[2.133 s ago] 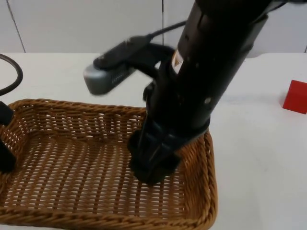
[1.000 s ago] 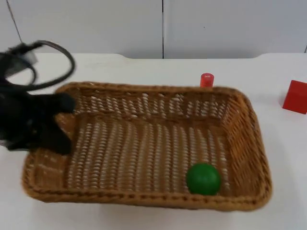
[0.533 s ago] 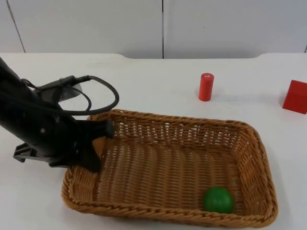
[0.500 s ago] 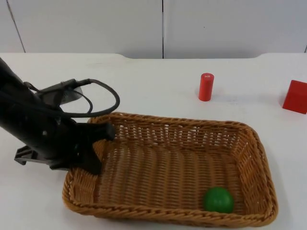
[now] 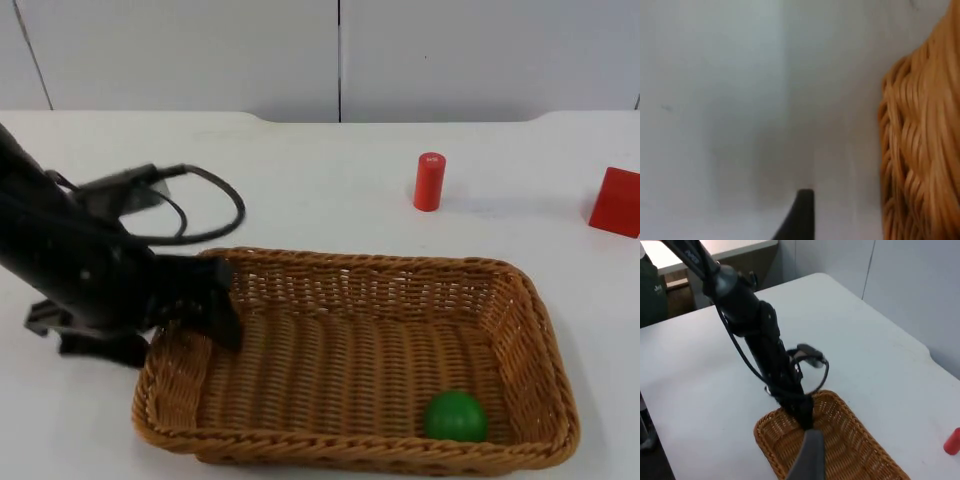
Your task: Pick up the basket with the left hand and place the object to the left of the red cylinder into the basket with the right hand.
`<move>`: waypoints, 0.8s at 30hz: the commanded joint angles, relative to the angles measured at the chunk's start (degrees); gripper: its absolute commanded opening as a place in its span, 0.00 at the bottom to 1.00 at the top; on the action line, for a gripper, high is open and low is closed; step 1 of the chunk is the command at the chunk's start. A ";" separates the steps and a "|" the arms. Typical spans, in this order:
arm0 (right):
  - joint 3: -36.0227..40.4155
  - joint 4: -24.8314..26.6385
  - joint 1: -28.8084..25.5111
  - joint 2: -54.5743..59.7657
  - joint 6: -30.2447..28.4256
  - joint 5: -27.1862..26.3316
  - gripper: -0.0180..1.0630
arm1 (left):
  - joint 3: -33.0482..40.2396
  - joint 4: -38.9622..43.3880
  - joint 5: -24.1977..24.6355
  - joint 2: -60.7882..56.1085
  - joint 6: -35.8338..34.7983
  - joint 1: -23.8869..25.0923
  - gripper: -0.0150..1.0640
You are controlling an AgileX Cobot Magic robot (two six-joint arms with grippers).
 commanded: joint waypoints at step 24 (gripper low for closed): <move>15.99 -3.34 0.23 -19.56 3.56 -3.93 0.68 | -0.17 19.34 17.37 -64.61 -6.59 10.11 0.82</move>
